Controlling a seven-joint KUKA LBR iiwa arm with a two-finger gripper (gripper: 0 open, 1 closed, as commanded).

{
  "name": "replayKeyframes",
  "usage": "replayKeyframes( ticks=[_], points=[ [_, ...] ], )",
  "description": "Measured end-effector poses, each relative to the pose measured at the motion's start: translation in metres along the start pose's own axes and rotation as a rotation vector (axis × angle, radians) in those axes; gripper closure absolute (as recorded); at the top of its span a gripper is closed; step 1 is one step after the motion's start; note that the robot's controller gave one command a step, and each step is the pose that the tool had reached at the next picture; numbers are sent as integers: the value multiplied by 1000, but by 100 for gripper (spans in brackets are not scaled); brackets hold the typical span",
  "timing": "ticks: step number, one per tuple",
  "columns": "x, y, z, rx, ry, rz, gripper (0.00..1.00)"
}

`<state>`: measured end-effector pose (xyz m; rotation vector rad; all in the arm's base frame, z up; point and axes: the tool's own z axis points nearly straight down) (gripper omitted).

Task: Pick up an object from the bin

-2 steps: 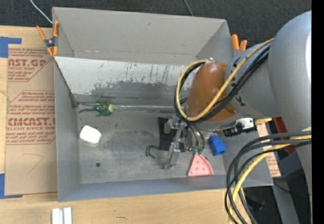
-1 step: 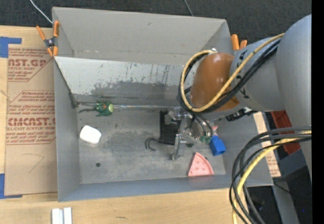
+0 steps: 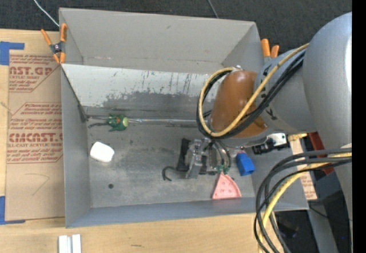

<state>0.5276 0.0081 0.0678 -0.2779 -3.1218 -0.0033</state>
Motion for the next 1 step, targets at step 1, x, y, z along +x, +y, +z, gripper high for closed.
replayKeyframes(
  ticks=[1],
  points=[
    [0, 0, 0, 0, 0, 0, 100]
  ],
)
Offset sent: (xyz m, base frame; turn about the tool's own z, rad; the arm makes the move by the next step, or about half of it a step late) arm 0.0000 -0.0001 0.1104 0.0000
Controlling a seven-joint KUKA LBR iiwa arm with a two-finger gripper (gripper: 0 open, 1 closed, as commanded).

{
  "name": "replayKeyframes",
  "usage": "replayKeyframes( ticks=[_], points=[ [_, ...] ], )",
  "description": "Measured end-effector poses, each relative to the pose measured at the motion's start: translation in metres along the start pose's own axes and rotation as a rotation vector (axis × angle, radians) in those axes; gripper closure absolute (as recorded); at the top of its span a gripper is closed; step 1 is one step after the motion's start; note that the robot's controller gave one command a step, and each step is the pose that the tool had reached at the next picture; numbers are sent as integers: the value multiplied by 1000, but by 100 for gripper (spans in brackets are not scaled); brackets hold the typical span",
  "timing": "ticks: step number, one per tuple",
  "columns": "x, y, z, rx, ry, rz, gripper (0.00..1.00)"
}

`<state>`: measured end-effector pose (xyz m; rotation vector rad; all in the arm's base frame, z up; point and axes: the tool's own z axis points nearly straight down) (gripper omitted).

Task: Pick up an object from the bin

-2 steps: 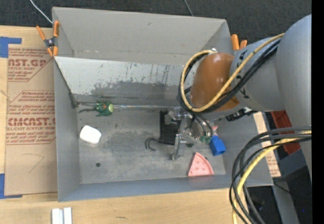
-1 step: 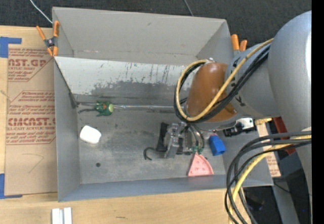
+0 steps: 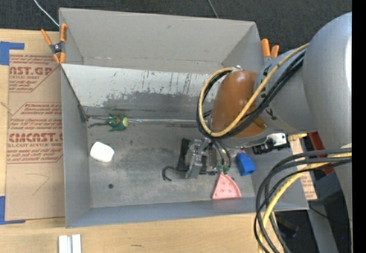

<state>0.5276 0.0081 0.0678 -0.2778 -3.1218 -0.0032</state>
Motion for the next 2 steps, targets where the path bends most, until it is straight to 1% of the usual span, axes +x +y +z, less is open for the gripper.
replayKeyframes(
  ticks=[1, 2],
  points=[
    [1, 0, -5, 1, 5, 0, 100],
    [3, 0, -26, 1, 10, 0, 100]
  ],
)
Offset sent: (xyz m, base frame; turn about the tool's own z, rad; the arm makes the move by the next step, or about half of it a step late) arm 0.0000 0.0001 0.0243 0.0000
